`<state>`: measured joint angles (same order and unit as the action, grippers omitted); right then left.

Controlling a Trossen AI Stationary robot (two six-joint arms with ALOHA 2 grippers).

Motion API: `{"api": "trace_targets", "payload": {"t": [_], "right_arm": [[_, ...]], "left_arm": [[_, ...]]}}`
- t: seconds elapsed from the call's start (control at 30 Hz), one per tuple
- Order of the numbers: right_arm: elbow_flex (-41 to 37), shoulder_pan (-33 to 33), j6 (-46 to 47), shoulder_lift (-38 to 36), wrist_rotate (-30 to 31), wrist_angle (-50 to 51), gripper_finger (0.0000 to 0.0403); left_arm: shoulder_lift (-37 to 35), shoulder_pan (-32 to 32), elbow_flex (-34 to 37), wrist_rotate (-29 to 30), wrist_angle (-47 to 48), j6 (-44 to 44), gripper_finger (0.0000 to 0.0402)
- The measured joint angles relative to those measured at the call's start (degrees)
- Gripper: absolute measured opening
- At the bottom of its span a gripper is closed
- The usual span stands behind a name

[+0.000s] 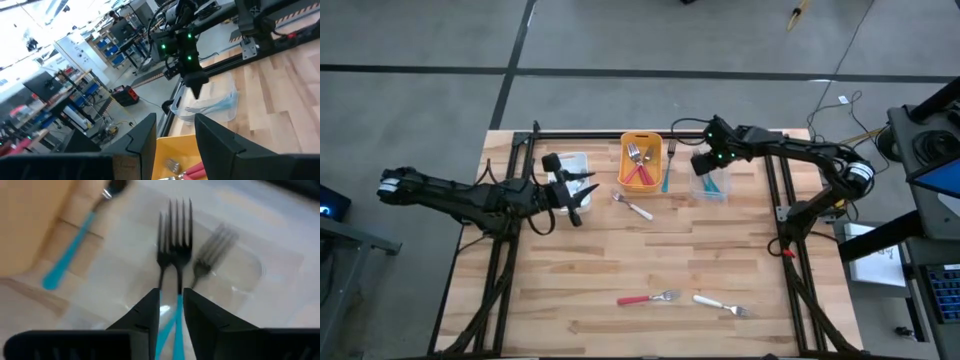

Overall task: Sort silverware by color (type)
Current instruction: Put the white fork into the white bin

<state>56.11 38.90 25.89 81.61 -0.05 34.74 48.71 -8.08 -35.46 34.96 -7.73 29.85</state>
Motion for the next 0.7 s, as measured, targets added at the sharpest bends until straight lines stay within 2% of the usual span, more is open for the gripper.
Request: {"api": "trace_targets", "payload": {"t": [0.2,0.33,0.5,0.6,0.7], "right_arm": [[1.59,-4.44,-0.94,-5.24,0.18,-2.37,0.0092],[0.88,-10.39,-1.11,-10.31,2.22,-4.25,0.0091],[-0.25,-21.93,-2.38,-15.0,9.81,-4.68,0.0082],[-1.66,-29.67,-1.9,-16.99,14.91,-7.48,0.0077],[-3.32,-36.94,-1.37,-18.2,16.81,-10.73,0.0072]], "left_arm": [[0.27,0.0,0.0,-0.24,1.78,-10.48,0.0115],[1.89,-0.02,0.02,-4.76,5.91,-21.02,0.0115],[6.03,-0.65,0.02,-12.33,6.78,-30.05,0.0115],[9.27,-1.47,-0.07,-13.72,6.15,-33.8,0.0115],[12.42,-2.36,-0.42,-13.73,5.18,-36.59,0.0115]]}}
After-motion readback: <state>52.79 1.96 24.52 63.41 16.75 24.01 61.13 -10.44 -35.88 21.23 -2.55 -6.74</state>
